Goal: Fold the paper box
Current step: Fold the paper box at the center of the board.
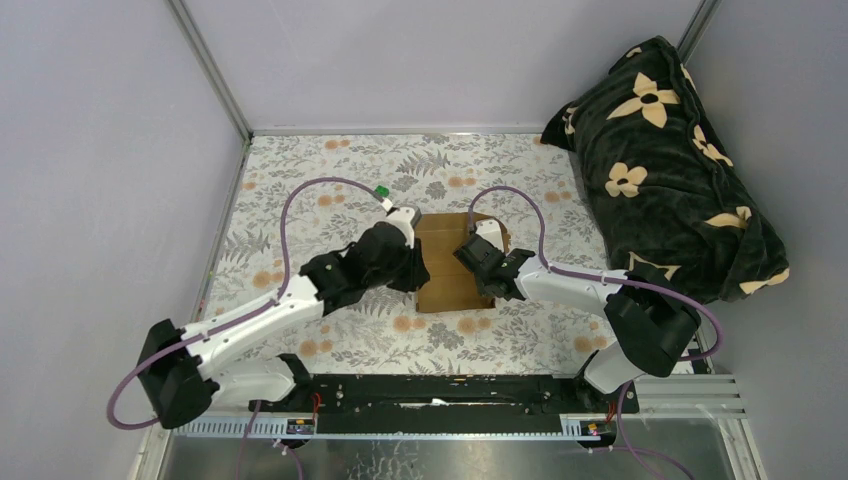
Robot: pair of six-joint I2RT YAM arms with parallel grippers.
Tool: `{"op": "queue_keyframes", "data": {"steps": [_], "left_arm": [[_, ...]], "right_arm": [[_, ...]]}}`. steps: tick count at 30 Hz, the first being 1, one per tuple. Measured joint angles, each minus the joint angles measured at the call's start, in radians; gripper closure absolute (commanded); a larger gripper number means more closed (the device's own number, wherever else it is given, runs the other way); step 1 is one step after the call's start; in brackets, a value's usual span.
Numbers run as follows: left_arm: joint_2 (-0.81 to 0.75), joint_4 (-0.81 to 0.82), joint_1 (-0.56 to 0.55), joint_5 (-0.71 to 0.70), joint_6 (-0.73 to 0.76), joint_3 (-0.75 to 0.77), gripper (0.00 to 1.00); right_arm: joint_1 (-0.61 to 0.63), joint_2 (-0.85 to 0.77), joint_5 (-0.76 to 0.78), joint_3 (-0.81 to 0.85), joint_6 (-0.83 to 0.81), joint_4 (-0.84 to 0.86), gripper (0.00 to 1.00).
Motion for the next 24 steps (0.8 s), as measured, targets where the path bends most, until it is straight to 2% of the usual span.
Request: {"op": "queue_keyframes", "data": {"steps": [6, 12, 24], "left_arm": [[-0.093, 0.002, -0.208, -0.042, -0.072, -0.071, 0.73], [-0.017, 0.035, -0.415, -0.100, -0.140, -0.098, 0.73], [0.125, 0.134, -0.437, -0.220, -0.172, -0.142, 0.75]], "right_arm": [[0.000, 0.000, 0.000, 0.000, 0.008, -0.001, 0.75], [0.000, 0.000, 0.000, 0.002, 0.026, -0.009, 0.75], [0.000, 0.000, -0.011, 0.009, 0.039, -0.031, 0.75]]}}
